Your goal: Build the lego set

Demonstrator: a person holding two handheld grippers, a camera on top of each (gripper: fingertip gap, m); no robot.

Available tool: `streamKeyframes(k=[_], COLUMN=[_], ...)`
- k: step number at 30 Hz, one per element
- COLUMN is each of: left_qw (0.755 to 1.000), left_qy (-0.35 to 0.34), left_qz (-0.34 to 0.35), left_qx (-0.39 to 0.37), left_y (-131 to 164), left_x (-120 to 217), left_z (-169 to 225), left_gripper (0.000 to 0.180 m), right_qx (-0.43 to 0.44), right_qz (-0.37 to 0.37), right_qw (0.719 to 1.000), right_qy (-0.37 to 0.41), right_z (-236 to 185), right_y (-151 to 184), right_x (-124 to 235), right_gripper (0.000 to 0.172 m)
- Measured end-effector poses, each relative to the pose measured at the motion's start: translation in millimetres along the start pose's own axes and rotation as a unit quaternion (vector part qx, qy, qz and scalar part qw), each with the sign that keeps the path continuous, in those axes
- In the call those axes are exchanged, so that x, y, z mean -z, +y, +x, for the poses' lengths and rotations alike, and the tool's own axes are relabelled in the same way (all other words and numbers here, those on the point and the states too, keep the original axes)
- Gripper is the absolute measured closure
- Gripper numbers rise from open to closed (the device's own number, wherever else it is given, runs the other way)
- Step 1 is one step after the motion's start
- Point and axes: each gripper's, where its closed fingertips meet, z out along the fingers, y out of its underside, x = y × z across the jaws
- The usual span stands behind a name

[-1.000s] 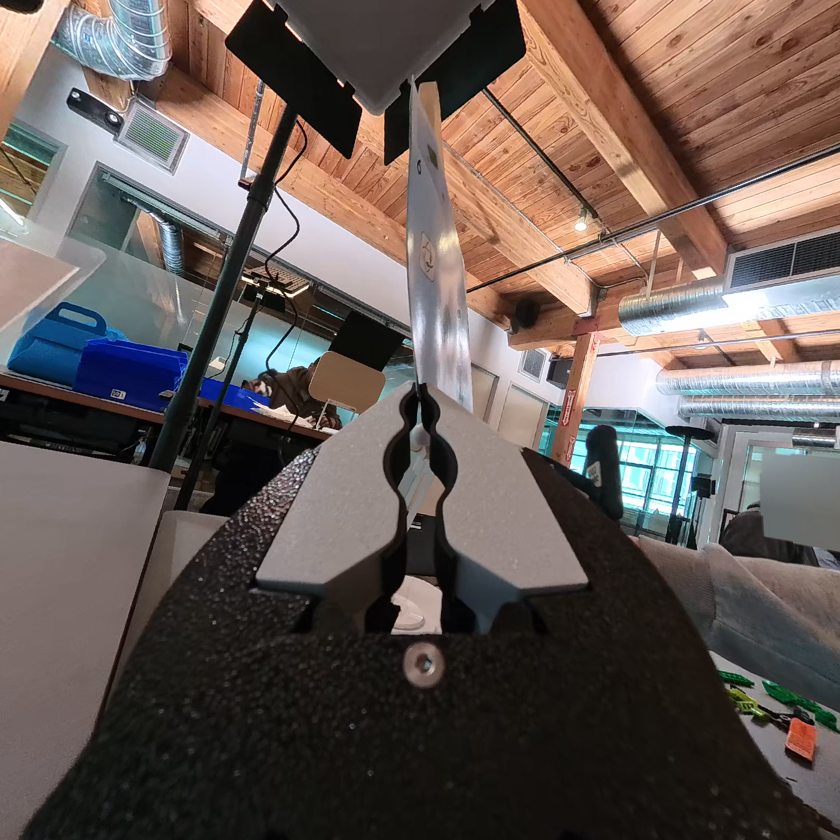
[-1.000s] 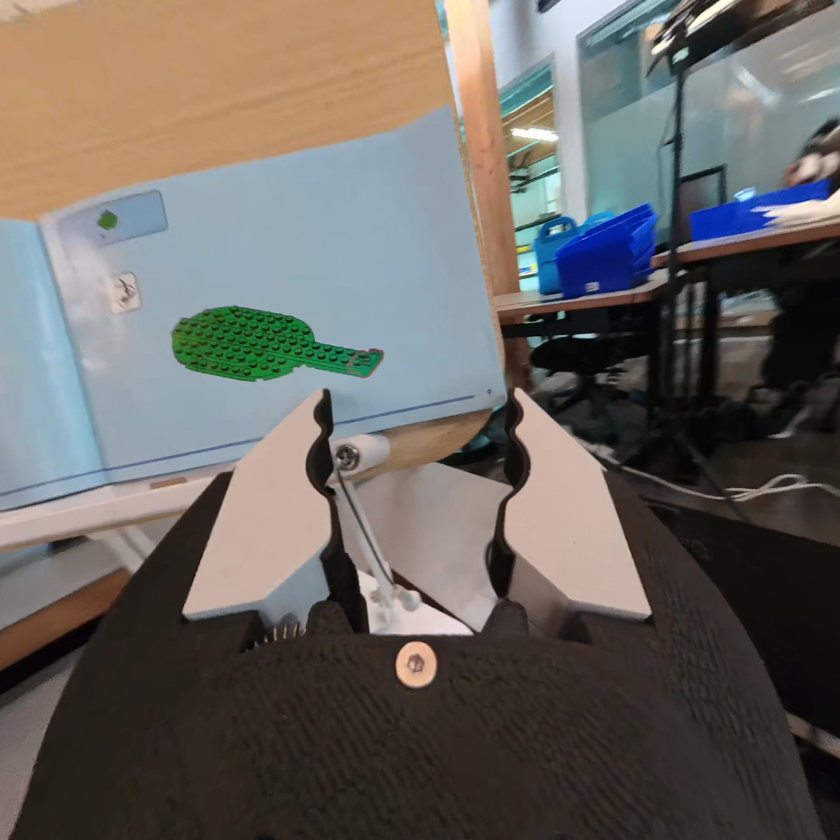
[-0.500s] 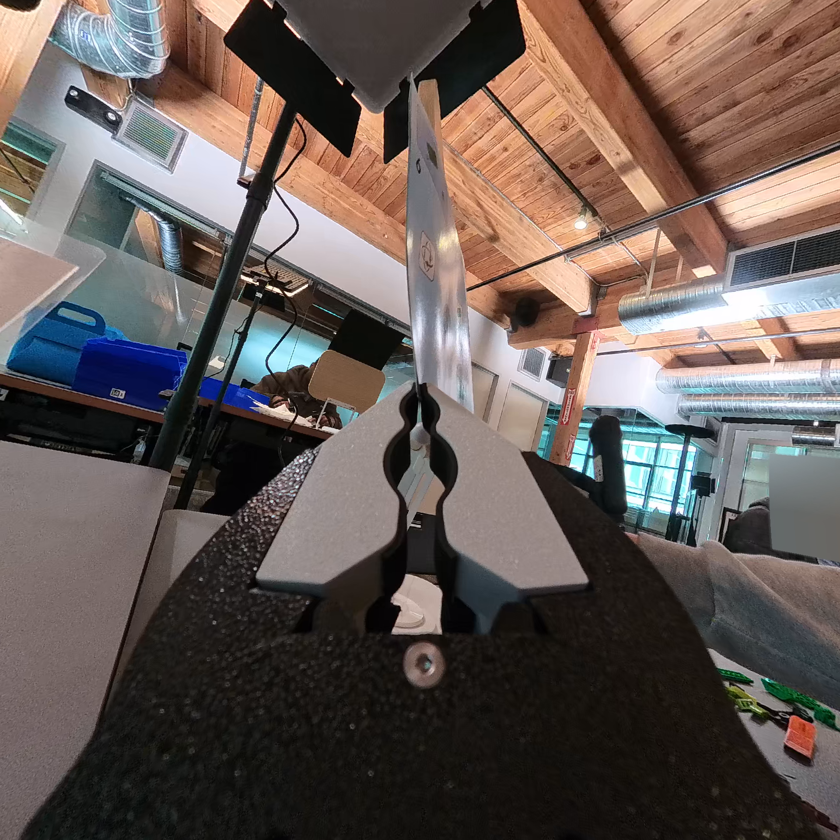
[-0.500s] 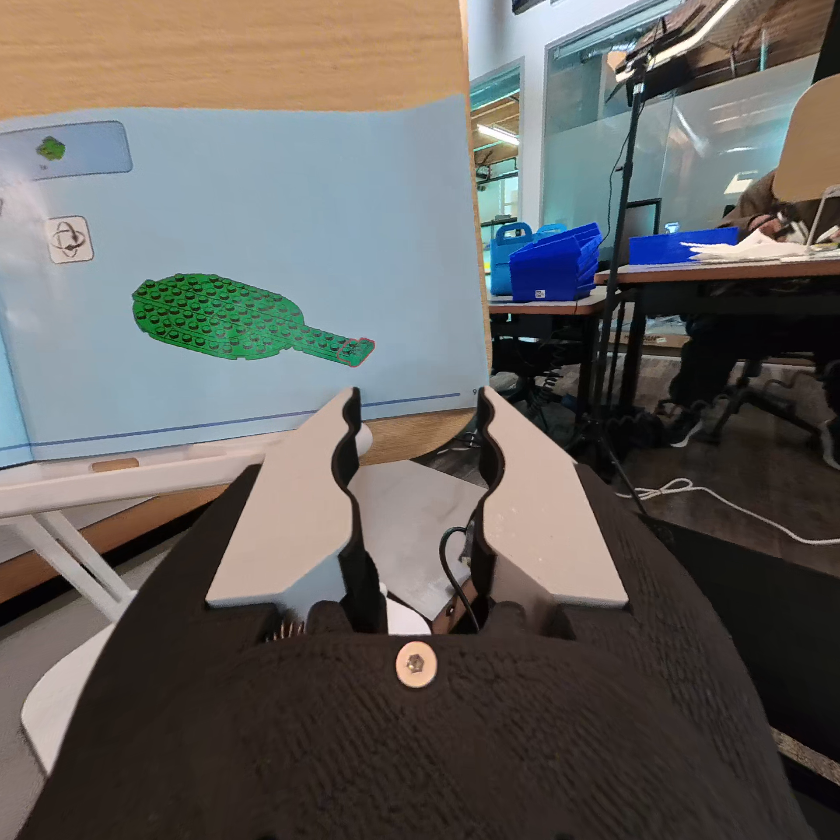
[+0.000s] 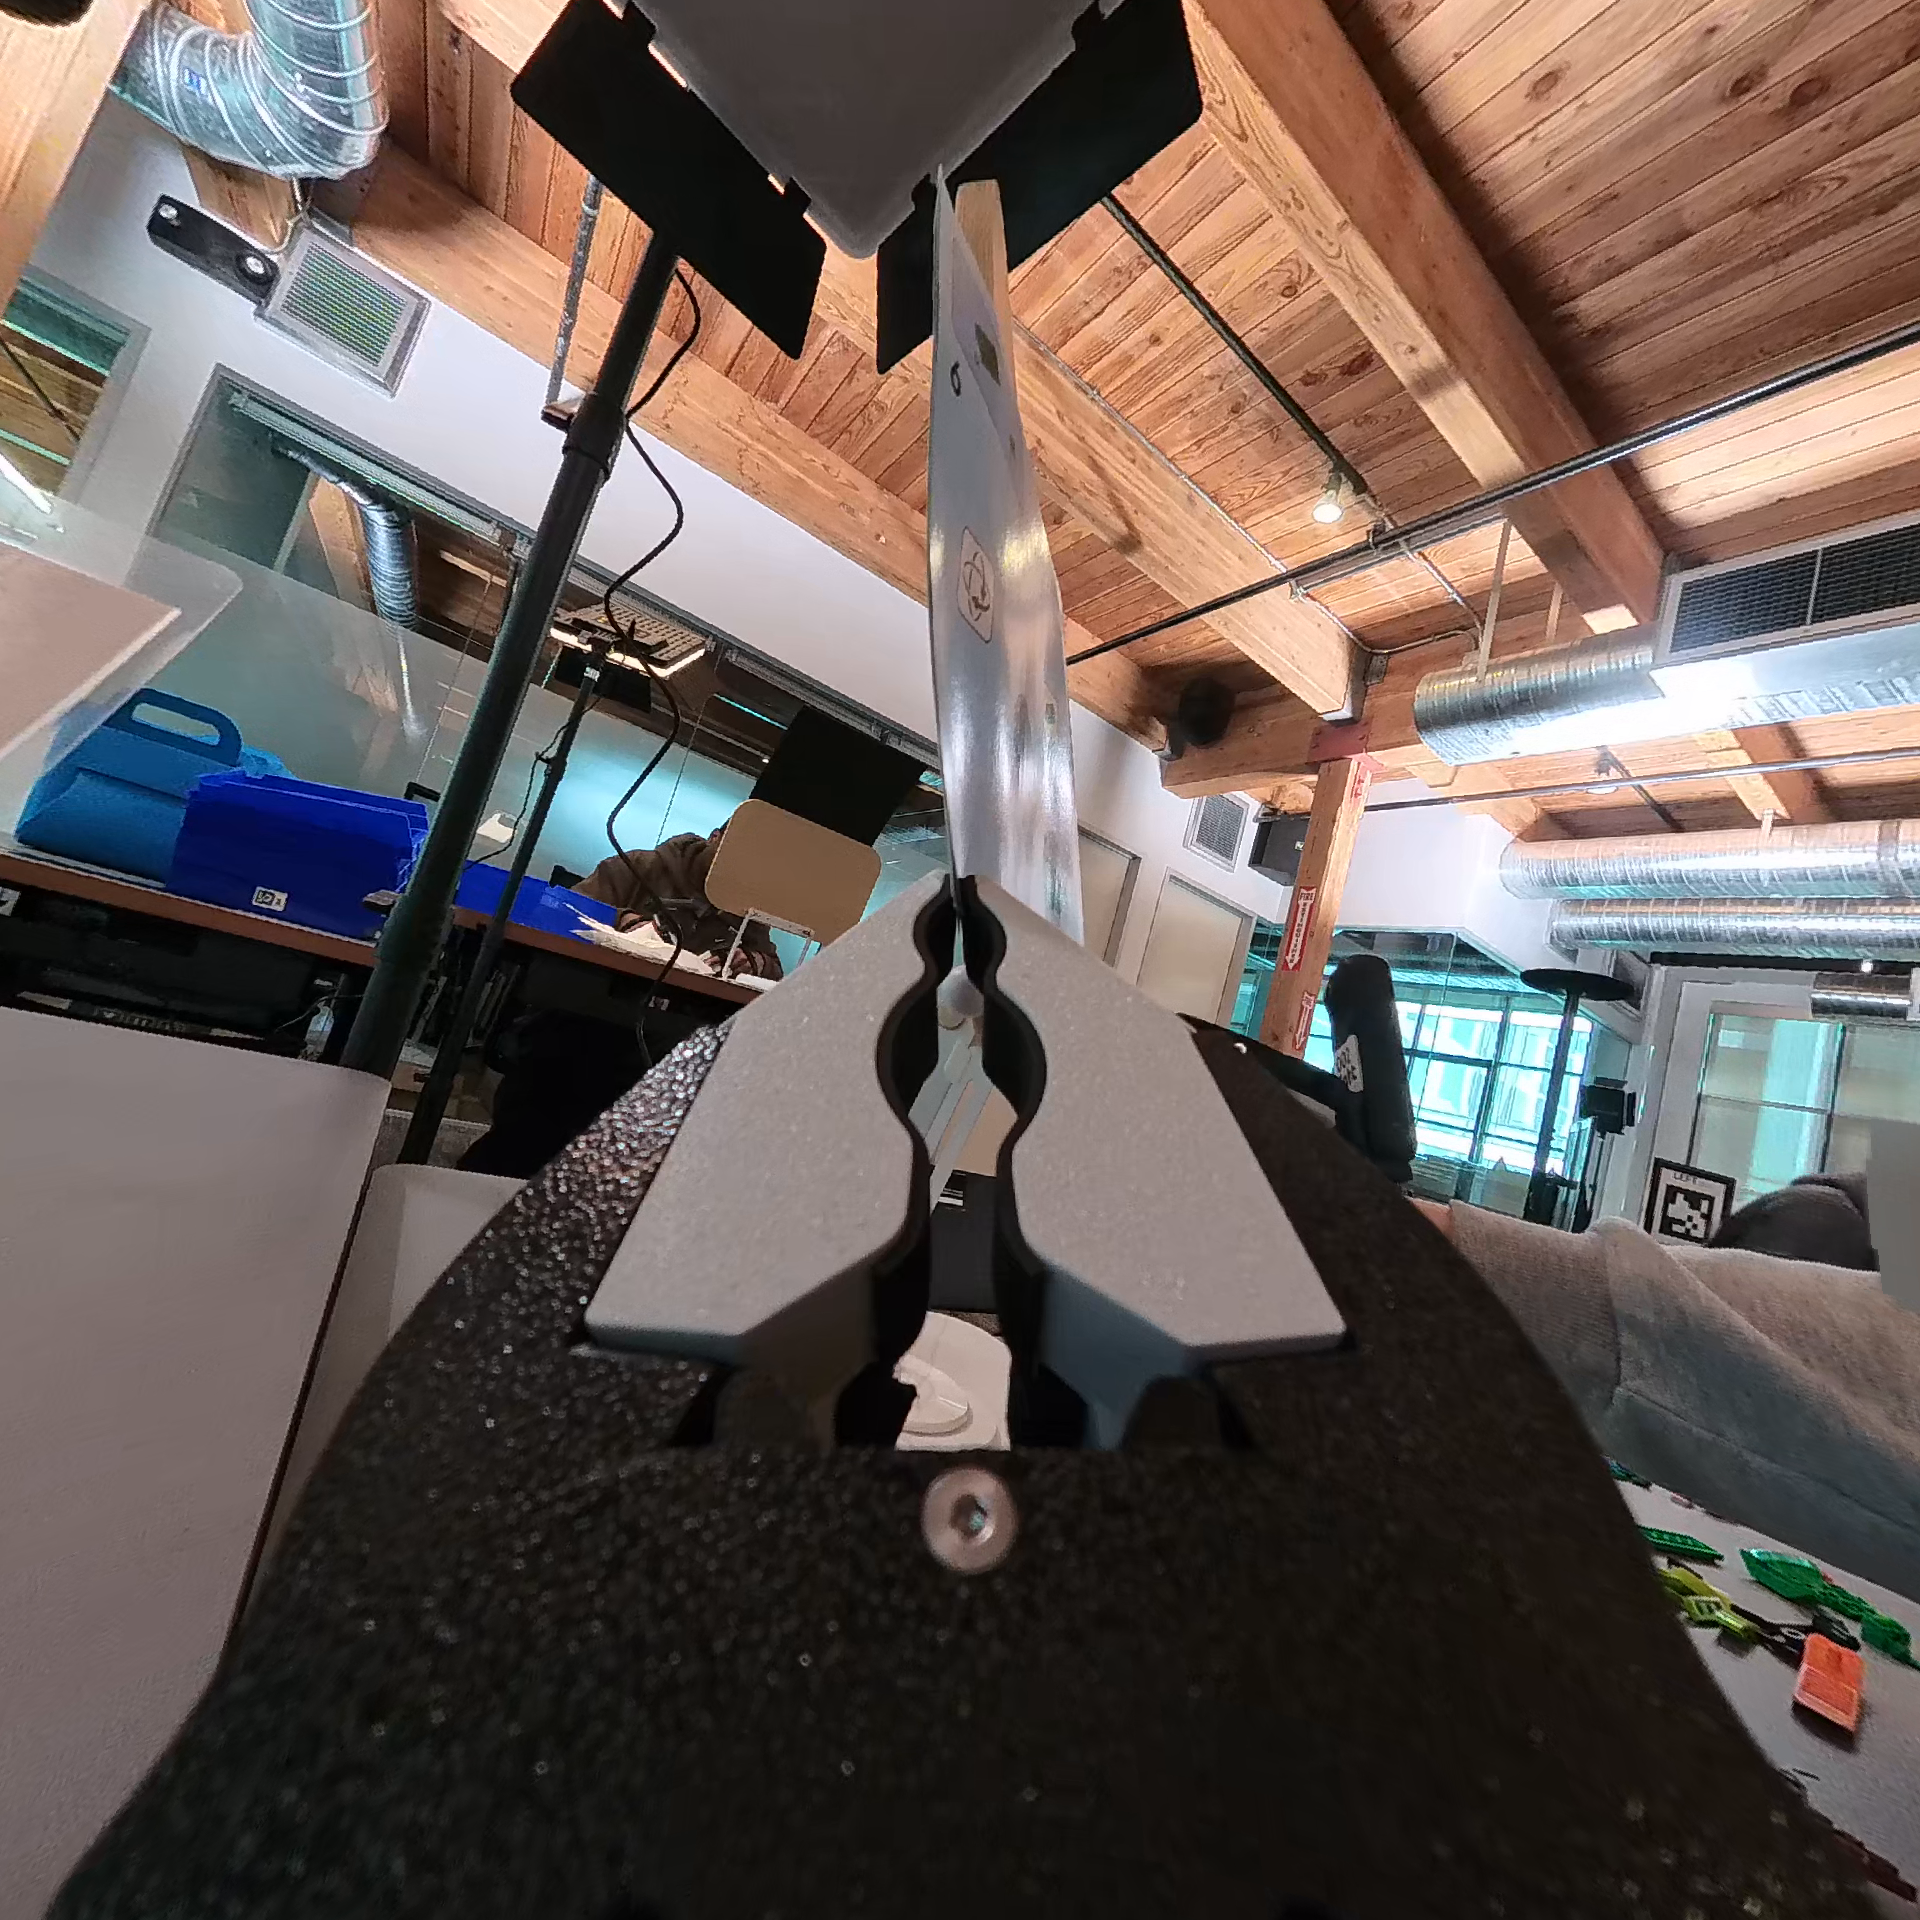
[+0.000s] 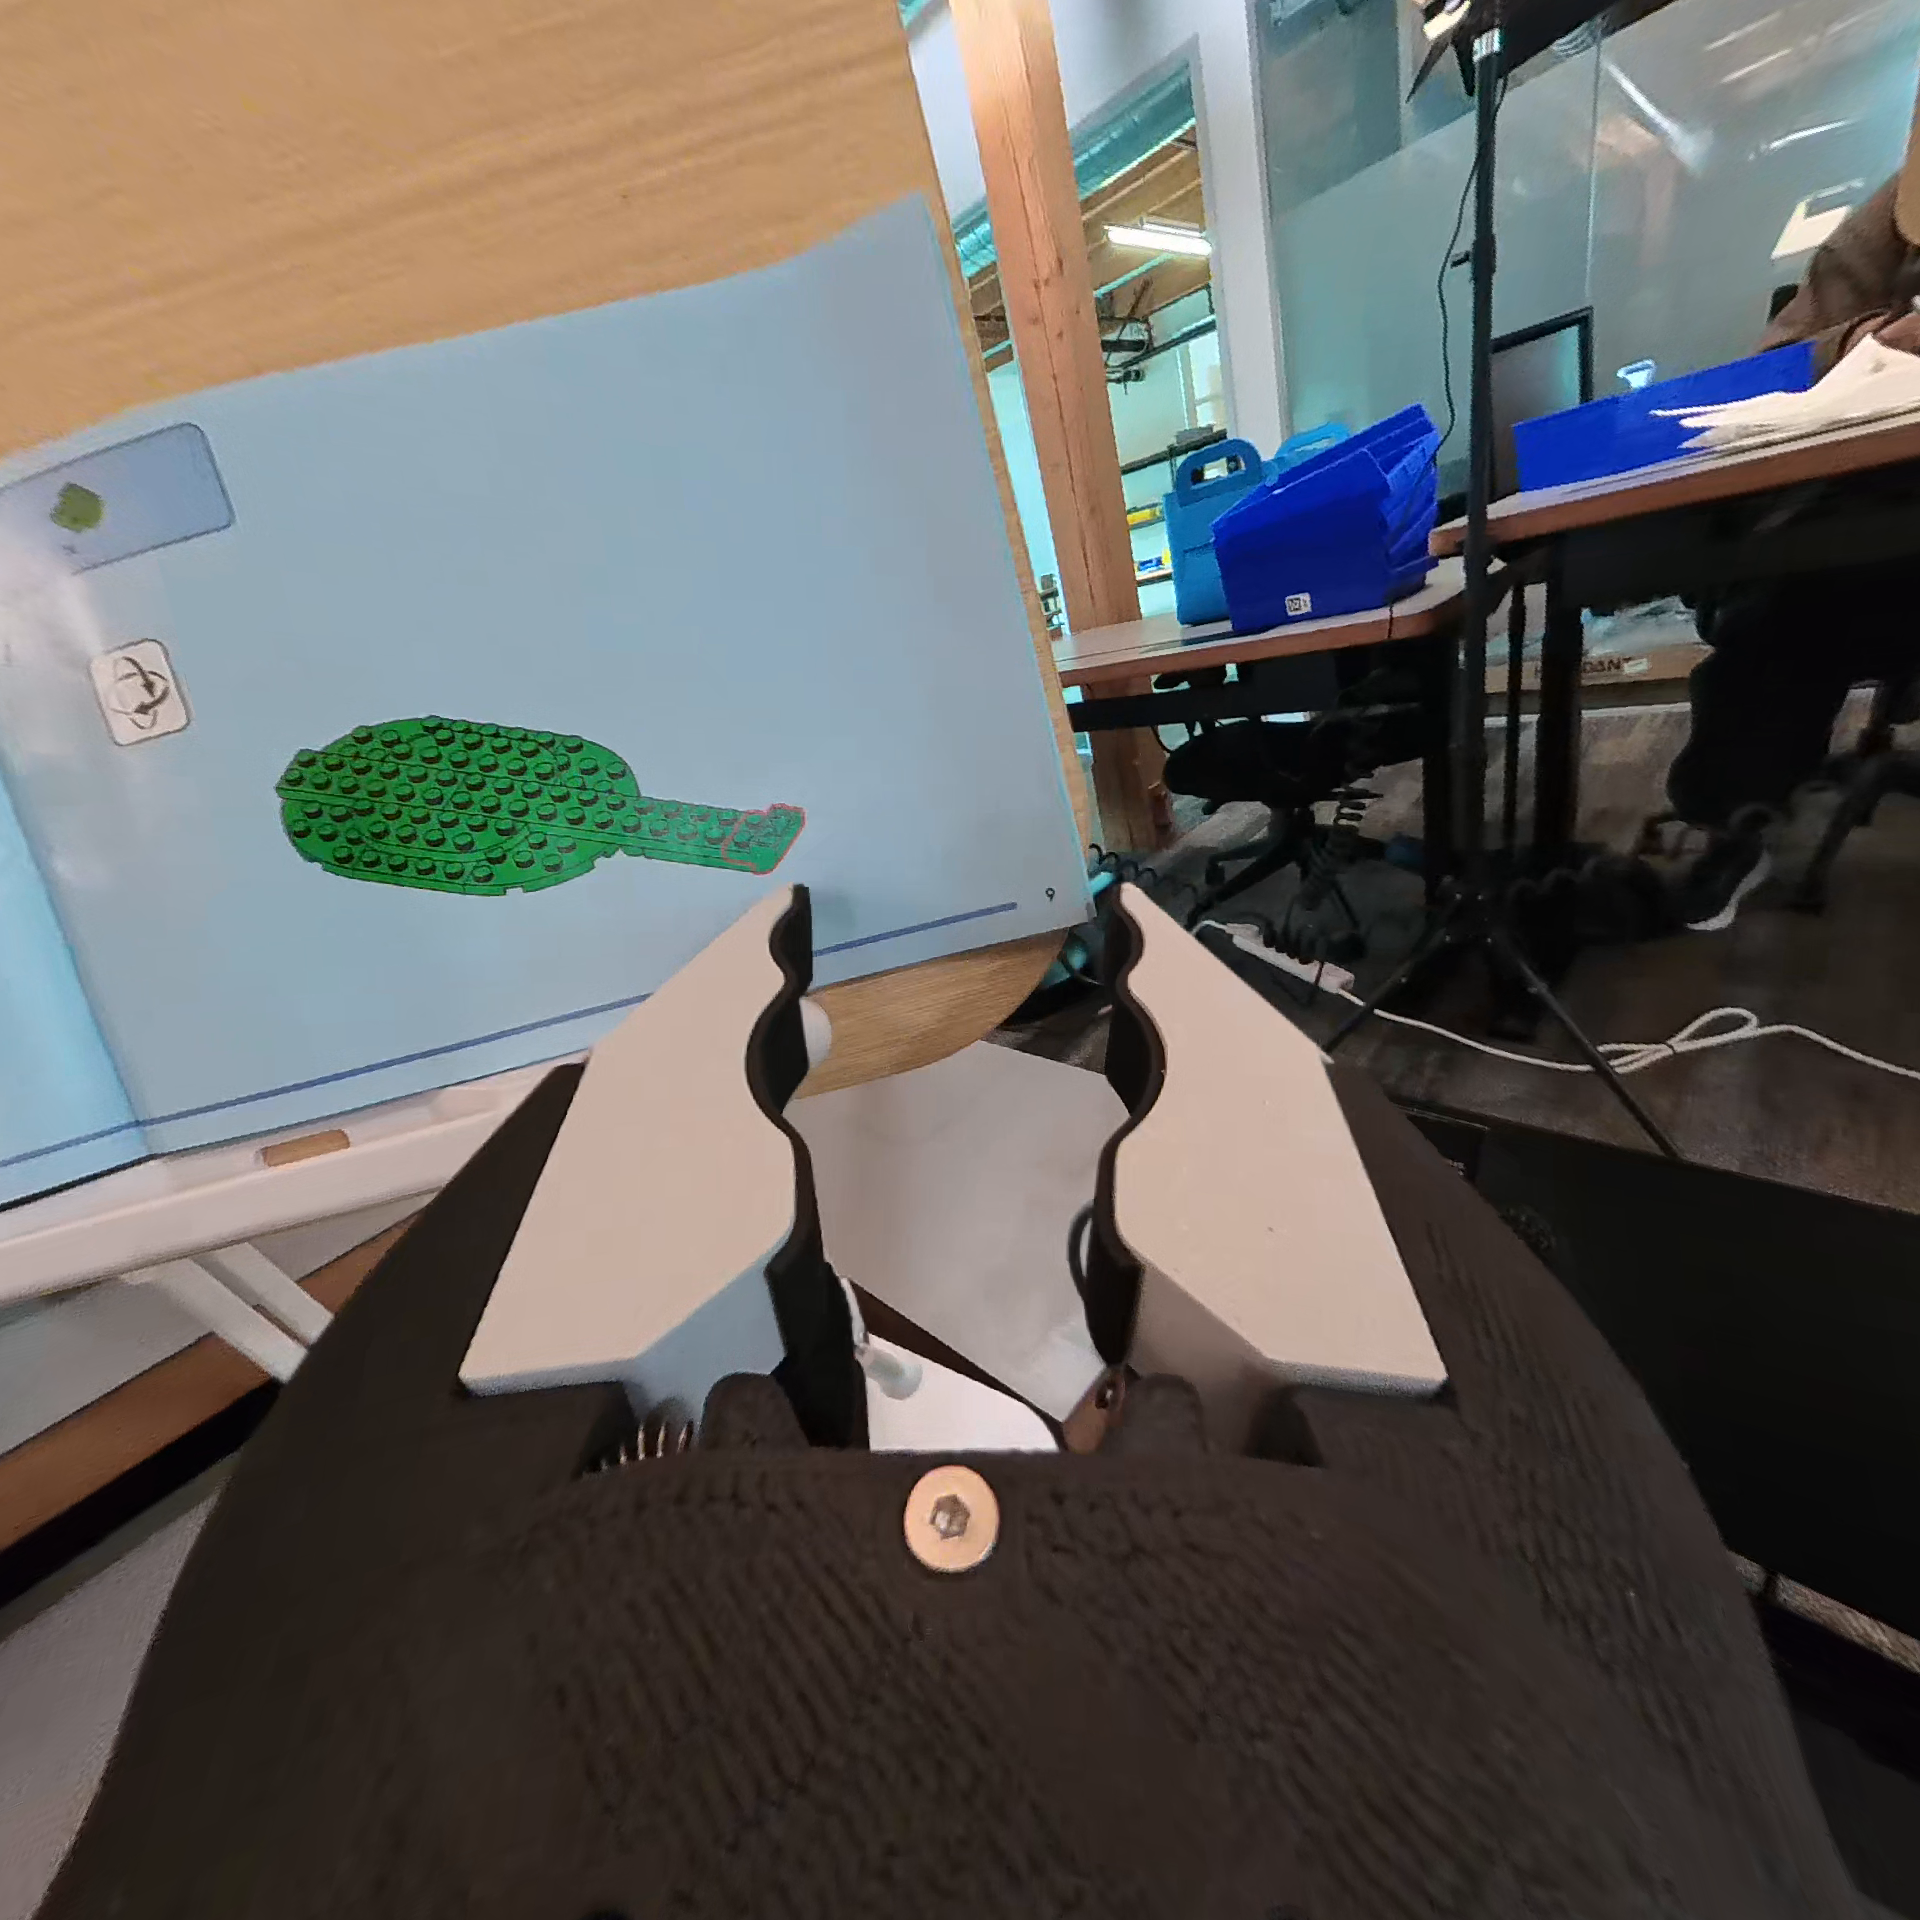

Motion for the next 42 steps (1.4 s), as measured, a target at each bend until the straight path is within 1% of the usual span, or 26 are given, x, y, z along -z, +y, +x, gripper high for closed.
streamKeyframes(k=[2, 6, 12, 17, 20, 24, 26, 30, 34, 39, 42], left_qw=[1.000, 1.000, 1.000, 1.000, 1.000, 1.000, 1.000, 1.000, 1.000, 1.000, 1.000], left_qy=[0.000, -0.001, -0.002, -0.003, -0.003, -0.003, -0.003, -0.003, -0.003, -0.003, -0.002], left_qz=[0.000, -0.001, -0.002, -0.002, -0.001, -0.001, -0.001, 0.000, -0.001, -0.001, 0.000], left_qx=[0.000, 0.000, 0.000, 0.000, 0.001, 0.003, 0.003, 0.003, 0.002, 0.002, 0.003], left_y=[0.0, 0.2, 0.6, 0.8, 0.9, 0.8, 0.8, 0.6, 0.5, 0.4, 0.4], left_x=[0.0, 0.0, -0.1, -0.2, -0.2, -0.3, -0.4, -0.4, -0.4, -0.3, -0.2], left_z=[0.0, -0.3, -0.9, -1.3, -1.4, -1.4, -1.4, -1.4, -1.2, -1.0, -1.0], left_gripper=[0.180, 0.180, 0.180, 0.180, 0.180, 0.180, 0.180, 0.180, 0.180, 0.180, 0.180], right_qx=[-0.002, 0.037, 0.050, 0.078, 0.098, 0.151, 0.195, 0.289, 0.339, 0.405, 0.446], right_qz=[-0.001, 0.012, 0.015, 0.025, 0.031, 0.038, 0.044, 0.059, 0.073, 0.072, 0.066], right_qw=[1.000, 0.999, 0.998, 0.996, 0.994, 0.988, 0.980, 0.955, 0.938, 0.908, 0.884], right_qy=[-0.002, 0.025, 0.031, 0.044, 0.033, 0.015, 0.009, -0.003, -0.009, 0.073, 0.122], right_z=[-0.4, 3.5, 3.2, 3.7, -5.3, -23.8, -36.0, -64.9, -89.0, -87.2, -79.4], right_y=[-0.5, -5.7, -6.1, -9.5, -9.5, -7.9, -7.4, -6.8, -6.8, -13.7, -17.8], right_x=[0.2, 3.8, 6.6, 15.4, 23.5, 34.1, 39.0, 47.3, 53.1, 59.8, 62.7], right_gripper=[0.117, 0.141, 0.149, 0.172, 0.172, 0.172, 0.172, 0.172, 0.172, 0.172, 0.172])
